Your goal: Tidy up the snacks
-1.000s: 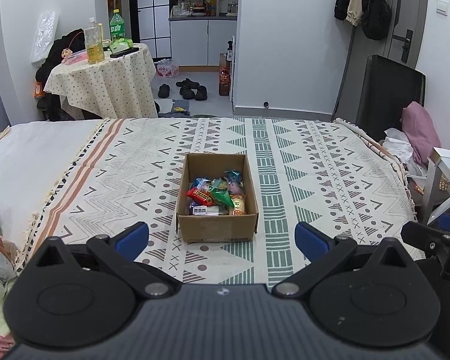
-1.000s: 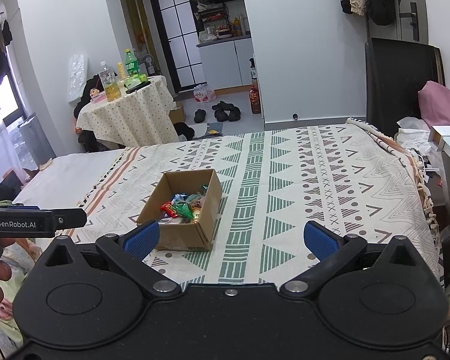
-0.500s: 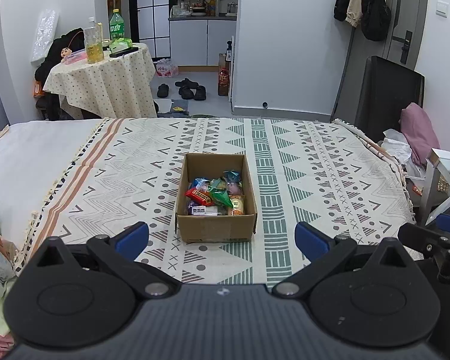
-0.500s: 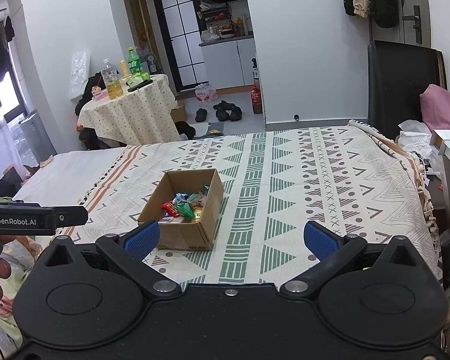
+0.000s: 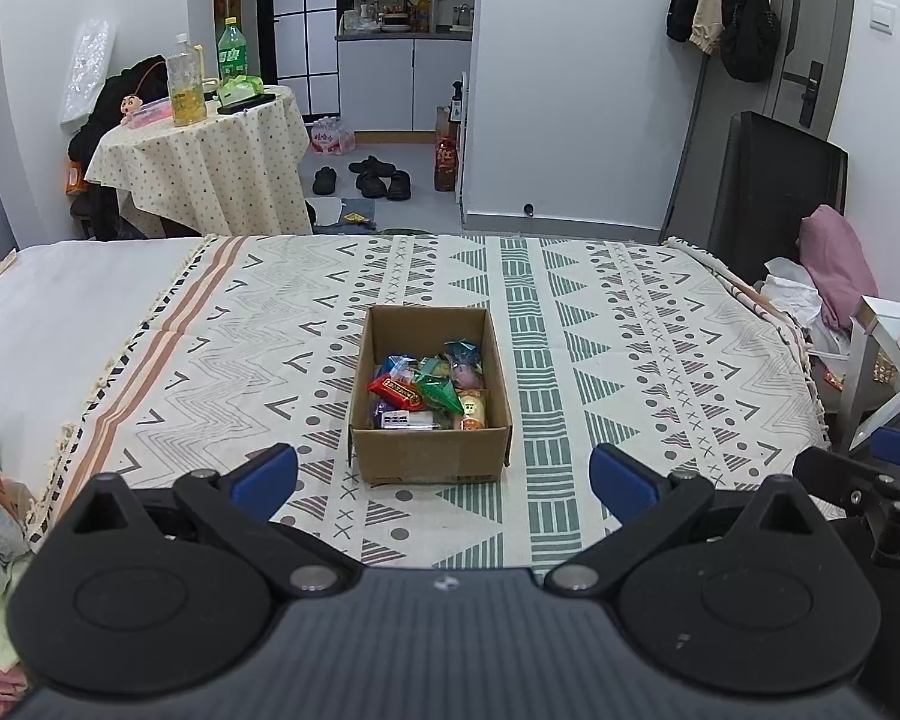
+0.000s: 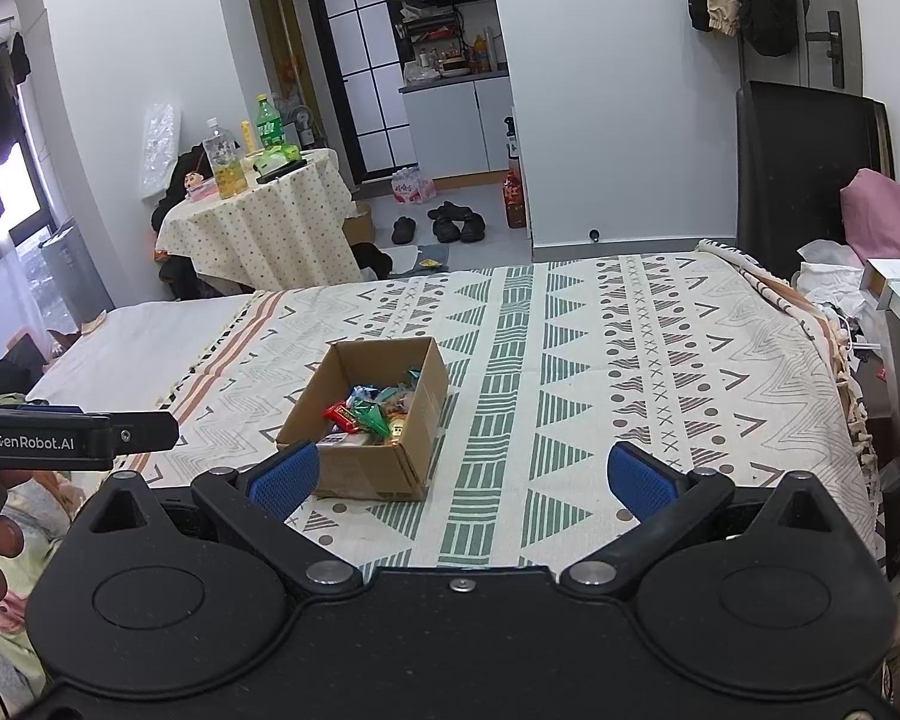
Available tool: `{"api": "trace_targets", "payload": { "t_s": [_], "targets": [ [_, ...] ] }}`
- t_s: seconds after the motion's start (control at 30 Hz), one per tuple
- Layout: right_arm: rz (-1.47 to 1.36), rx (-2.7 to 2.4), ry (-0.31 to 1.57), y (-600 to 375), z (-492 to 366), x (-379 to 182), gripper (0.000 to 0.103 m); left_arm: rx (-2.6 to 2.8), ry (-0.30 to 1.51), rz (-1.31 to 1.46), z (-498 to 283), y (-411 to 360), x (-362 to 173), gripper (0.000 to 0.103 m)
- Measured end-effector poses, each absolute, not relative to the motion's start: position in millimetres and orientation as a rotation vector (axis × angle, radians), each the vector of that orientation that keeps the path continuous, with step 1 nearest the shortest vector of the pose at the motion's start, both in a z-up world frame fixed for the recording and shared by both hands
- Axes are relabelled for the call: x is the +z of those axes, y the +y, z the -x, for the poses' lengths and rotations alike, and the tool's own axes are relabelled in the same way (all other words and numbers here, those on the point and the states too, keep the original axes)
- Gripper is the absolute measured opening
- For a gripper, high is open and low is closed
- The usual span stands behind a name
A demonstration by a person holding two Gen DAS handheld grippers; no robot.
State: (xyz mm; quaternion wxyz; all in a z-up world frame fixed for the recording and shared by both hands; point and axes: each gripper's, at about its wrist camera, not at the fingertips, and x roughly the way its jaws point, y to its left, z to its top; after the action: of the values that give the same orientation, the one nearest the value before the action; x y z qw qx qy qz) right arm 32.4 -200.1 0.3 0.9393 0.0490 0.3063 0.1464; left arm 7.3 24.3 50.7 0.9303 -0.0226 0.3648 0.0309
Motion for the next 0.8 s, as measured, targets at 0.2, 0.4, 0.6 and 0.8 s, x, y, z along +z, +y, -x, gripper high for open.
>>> {"api": "trace_targets", "payload": {
  "t_s": [0.2, 0.4, 0.6, 0.8],
  "targets": [
    [-0.101, 0.298, 0.627, -200.7, -32.0, 0.4, 0.103, 0.063, 0.747, 0.048, -7.0, 23.2, 50.9, 0.103],
    [-0.1, 0.298, 0.626, -200.6, -32.4, 0.0, 0.103, 0.064, 0.748, 0.048, -6.7, 22.3, 50.7, 0.103],
    [-0.101, 0.298, 0.627, -200.4, -32.3, 0.1, 0.103, 0.062, 0.749, 0.049, -6.6, 22.6, 50.8, 0.103],
    [-0.101, 0.298, 0.626, -200.6, -32.4, 0.1, 0.103, 0.063, 0.748, 0.05, -6.5, 23.1, 51.0, 0.103]
  ]
}}
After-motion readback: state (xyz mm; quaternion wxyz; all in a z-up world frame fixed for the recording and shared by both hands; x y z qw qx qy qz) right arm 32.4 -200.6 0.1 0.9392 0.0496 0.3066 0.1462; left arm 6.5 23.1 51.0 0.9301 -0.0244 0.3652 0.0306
